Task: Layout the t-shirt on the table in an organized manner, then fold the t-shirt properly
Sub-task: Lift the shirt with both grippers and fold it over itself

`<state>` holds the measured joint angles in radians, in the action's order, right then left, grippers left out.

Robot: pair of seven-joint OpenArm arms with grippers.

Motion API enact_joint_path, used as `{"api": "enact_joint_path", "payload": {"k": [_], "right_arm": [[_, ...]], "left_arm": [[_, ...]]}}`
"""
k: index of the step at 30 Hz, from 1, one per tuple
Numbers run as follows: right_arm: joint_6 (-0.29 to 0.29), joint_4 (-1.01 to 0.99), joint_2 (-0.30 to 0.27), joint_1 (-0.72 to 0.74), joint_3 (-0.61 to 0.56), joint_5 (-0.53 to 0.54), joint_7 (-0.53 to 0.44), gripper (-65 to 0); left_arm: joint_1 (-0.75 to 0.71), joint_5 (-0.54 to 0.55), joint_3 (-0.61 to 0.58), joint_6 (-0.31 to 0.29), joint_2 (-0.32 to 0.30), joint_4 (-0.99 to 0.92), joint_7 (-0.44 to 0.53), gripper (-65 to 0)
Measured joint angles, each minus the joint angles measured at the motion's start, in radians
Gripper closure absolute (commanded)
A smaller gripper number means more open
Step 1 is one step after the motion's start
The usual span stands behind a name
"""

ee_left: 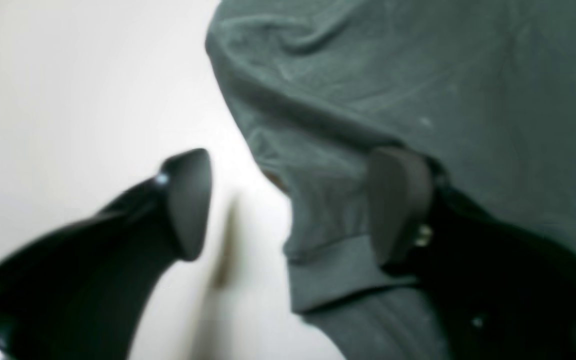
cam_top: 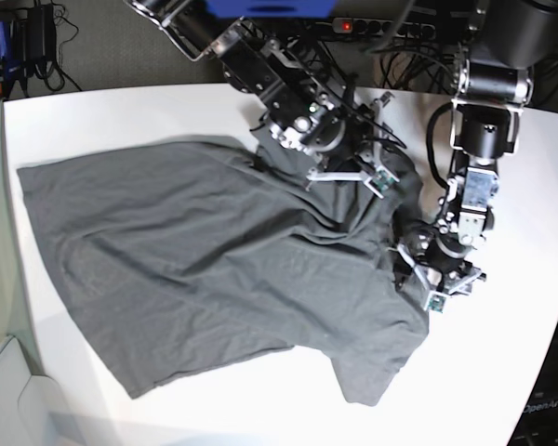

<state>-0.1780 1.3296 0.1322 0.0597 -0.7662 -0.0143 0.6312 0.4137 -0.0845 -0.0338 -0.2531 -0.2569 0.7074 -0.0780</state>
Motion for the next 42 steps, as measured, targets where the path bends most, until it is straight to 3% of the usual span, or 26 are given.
{"api": "enact_joint_path", "payload": {"k": [5, 13, 17, 25, 33, 42], "right_arm": [[0.000, 0.000, -0.003, 0.001, 0.000, 0.002, 0.000, -17.8], [0.000, 0.000, -0.016, 0.003, 0.000, 0.000, -0.005, -6.5], [0.000, 0.002, -0.021, 0.000, 0.035, 0.005, -0.004, 0.0], [0.000, 0.110, -0.056, -0.003, 0.099, 0.003, 0.002, 0.0], [0.000, 0.269, -0.105, 0.000, 0.110, 0.004, 0.007, 0.0], [0.000, 0.404, -0.179, 0.000, 0.248, 0.008, 0.003, 0.0]], "left_arm": [[-0.003, -0.003, -0.001, -0.009, 0.005, -0.001, -0.007, -0.8], [-0.003, -0.005, 0.003, -0.005, -0.001, 0.004, -0.013, -0.4], [-0.013, -0.022, 0.097, -0.013, -0.004, 0.031, -0.061, -0.4], [-0.022, -0.024, 0.198, -0.020, -0.006, 0.290, -0.256, -0.4], [-0.054, -0.024, 0.205, -0.017, -0.003, 0.559, -0.420, -0.4], [-0.105, -0.021, 0.206, -0.021, 0.000, 0.774, -0.493, -0.4]]}}
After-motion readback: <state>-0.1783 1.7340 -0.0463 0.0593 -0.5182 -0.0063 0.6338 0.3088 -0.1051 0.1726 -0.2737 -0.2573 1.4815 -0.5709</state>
